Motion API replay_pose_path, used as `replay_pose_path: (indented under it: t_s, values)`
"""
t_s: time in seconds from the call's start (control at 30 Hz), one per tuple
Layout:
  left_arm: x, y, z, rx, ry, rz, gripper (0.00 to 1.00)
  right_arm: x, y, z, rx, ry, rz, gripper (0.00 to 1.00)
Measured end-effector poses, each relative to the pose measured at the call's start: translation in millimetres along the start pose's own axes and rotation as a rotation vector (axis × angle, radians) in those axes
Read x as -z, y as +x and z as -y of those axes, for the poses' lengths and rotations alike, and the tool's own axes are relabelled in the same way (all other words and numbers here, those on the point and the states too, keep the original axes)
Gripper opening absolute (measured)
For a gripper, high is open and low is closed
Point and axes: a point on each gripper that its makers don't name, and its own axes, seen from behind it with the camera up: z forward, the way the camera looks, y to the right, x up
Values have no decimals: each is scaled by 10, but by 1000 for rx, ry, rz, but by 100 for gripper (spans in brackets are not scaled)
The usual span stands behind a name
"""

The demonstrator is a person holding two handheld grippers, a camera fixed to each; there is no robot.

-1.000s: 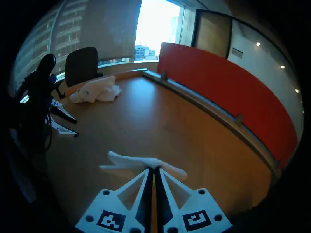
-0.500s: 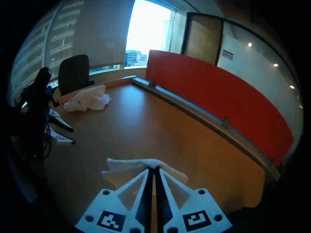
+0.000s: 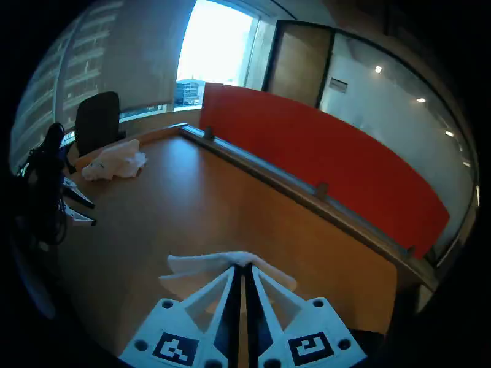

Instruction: Fold towel

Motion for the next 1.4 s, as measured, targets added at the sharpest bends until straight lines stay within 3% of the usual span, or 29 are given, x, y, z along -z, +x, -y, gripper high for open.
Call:
replay_pose_path:
  t_s: [0.37,0.67,1.07,1.4]
  values:
    - [-6,21,24,1,10,4,81,229,-137,-816,-48,-89,14,6]
    - [-26,53,41,8,15,6,81,447,-318,-1411,-47,-161,60,6]
    - [-24,47,3,-5,17,11,81,630,-473,-1923,-63,-223,92,6]
    - [-12,54,-28,-9,19,9,81,697,-520,-2108,-66,-249,99,6]
